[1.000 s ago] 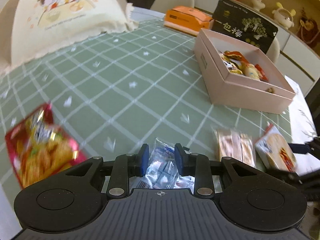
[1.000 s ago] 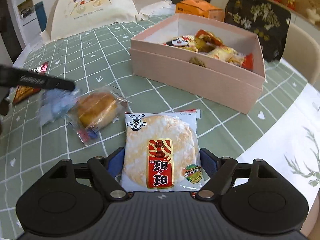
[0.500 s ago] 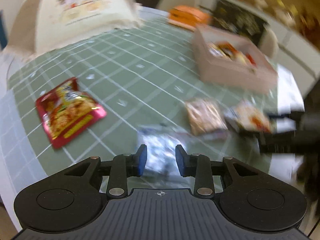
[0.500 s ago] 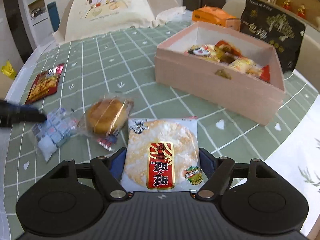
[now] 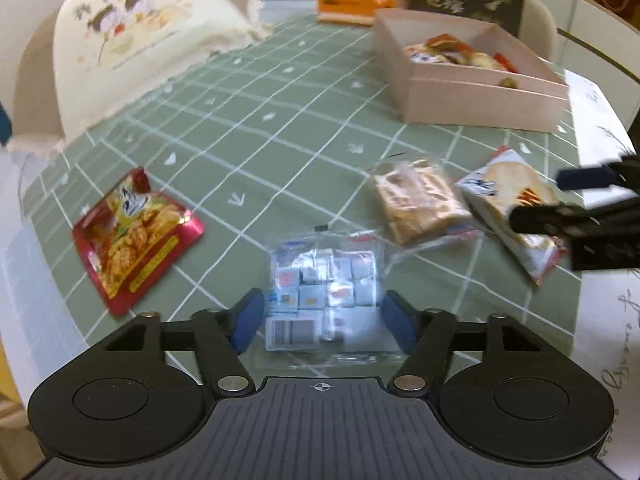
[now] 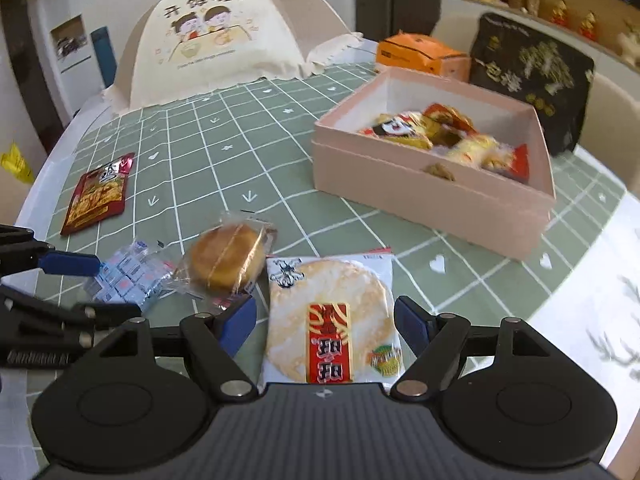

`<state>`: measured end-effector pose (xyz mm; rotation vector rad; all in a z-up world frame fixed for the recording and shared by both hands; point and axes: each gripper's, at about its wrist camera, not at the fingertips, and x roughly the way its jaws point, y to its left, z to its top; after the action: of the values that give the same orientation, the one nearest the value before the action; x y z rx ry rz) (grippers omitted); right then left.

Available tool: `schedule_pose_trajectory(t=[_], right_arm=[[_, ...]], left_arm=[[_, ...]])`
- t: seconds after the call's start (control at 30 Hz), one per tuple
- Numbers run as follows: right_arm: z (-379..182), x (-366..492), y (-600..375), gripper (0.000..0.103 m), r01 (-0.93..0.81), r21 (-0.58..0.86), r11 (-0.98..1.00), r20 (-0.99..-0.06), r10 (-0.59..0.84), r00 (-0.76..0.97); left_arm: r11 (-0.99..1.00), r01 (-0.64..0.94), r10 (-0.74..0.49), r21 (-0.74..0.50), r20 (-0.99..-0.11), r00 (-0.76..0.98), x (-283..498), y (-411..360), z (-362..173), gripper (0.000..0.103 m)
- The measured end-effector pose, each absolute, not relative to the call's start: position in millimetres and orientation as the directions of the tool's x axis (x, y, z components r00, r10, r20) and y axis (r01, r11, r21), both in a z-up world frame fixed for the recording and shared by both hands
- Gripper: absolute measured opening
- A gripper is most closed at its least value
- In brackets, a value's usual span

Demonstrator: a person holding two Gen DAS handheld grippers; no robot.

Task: Organize snacks
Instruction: 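Grasp the blue-white candy bag with the left tool and lift it, then carry the candy bag into the pink box with the left tool while the right grasps the round bun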

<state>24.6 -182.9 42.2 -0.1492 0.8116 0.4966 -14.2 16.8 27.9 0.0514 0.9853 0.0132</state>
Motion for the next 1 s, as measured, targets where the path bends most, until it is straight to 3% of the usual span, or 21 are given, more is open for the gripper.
schedule_pose_trajectory(t=[0.1, 0.27, 0.53, 0.73, 0.8, 0.83, 1.0], right_arm=[[43, 18, -184, 0.076, -0.489, 0.075, 0.869, -0.725, 0.385, 0.572], [52, 9, -175, 0.076, -0.521, 0.054, 0.852, -0.714, 0.398, 0.576], [56, 17, -139, 0.076, -0.59, 0.066, 0.805, -0.711, 0.453, 0.538], [40, 47, -86, 0.076, -0.591, 0.048, 0.805, -0.741, 0.425, 0.519], [31, 56, -73, 0.068, -0.578, 0.035, 0.815, -0.767, 0.393, 0.507], [29, 56, -67, 0.057, -0.585, 0.022, 0.811, -0.779, 0.38, 0.498], [32, 27, -63, 0.055, -0.703, 0.039, 0.71, -0.785, 0.457, 0.418]], left_arm=[[0.999, -0.024, -0.014, -0.032, -0.835, 0.55, -3, 28, 23, 0.077], [0.997, -0.056, -0.011, -0.052, -0.82, 0.572, -10, 29, 23, 0.066], [0.979, -0.193, 0.049, -0.07, -0.833, 0.552, -57, 39, 25, 0.066], [0.978, -0.194, 0.042, -0.081, -0.831, 0.554, -63, 41, 25, 0.066], [0.978, -0.193, 0.04, -0.082, -0.831, 0.555, -63, 42, 25, 0.066], [0.977, -0.195, 0.036, -0.088, -0.83, 0.557, -63, 43, 24, 0.066], [0.976, -0.197, 0.036, -0.09, -0.828, 0.559, -63, 43, 23, 0.066]])
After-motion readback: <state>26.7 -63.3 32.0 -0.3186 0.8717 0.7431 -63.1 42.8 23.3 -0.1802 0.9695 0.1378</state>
